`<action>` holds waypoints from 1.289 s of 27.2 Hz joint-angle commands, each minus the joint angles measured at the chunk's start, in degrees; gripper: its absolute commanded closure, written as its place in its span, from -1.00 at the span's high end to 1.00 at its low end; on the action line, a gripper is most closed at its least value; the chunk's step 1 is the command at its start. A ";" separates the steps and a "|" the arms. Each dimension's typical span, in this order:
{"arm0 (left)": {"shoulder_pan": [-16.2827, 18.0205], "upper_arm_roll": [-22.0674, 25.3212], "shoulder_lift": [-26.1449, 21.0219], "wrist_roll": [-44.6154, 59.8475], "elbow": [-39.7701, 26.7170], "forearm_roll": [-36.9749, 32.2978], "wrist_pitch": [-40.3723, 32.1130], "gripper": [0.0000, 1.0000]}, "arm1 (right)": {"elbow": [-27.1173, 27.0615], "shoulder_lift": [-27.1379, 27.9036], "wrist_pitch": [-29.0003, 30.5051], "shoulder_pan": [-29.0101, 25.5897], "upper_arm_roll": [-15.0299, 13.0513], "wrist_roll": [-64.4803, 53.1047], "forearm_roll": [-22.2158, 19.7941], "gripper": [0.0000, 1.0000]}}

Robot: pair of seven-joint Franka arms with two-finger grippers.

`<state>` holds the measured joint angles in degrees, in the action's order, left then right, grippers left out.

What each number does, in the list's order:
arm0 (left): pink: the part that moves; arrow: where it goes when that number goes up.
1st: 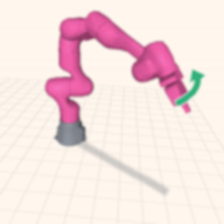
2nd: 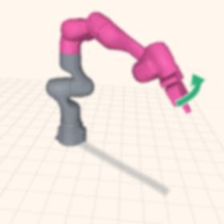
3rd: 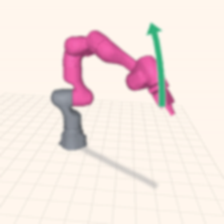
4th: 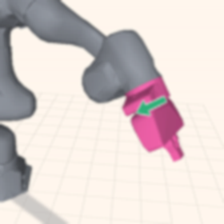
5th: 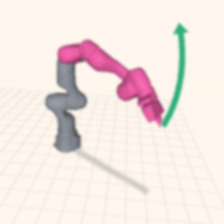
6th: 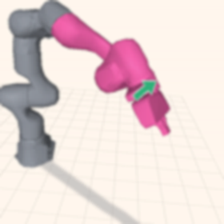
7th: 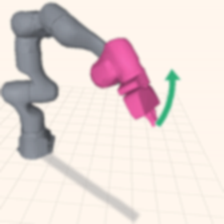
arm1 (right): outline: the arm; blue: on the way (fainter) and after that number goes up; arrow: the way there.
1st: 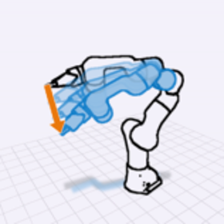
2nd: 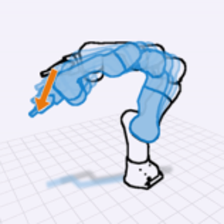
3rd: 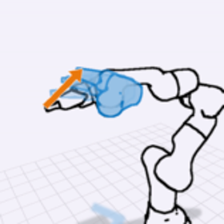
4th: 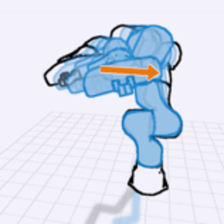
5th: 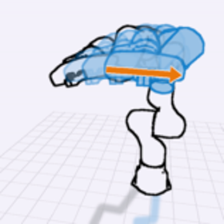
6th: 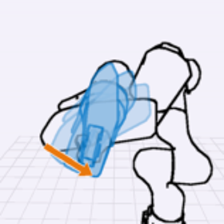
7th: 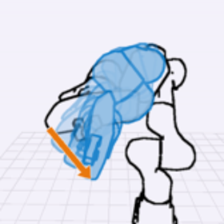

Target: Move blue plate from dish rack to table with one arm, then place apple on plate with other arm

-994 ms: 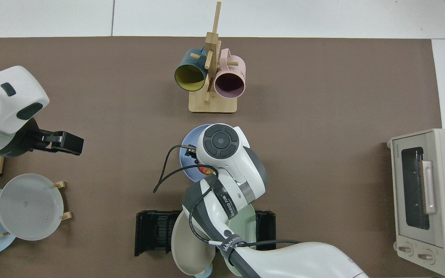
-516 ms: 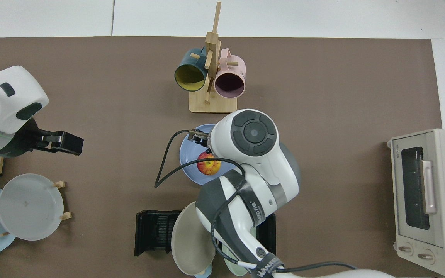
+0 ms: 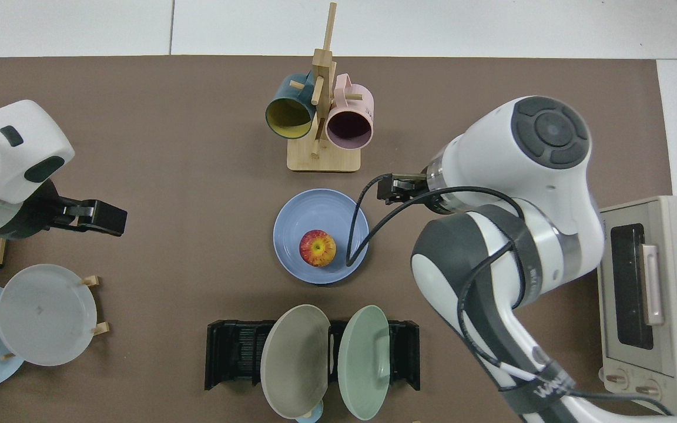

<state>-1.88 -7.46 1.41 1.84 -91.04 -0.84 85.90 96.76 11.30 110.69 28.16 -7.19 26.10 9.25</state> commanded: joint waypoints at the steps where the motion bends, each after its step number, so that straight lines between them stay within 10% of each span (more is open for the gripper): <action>1: 0.48 -0.27 0.26 0.45 0.78 -0.39 -1.09 1.00 | 6.15 -6.28 -1.44 -4.68 0.87 -9.90 -2.92 1.00; 35: 0.48 -0.27 0.35 0.45 0.78 -0.30 -1.17 1.00 | 5.63 -15.17 -9.00 -22.00 1.04 -30.23 -8.72 1.00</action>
<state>-1.88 -7.46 1.44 1.85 -91.02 -0.84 85.90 103.09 -3.50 102.28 8.87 -7.23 -2.74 1.69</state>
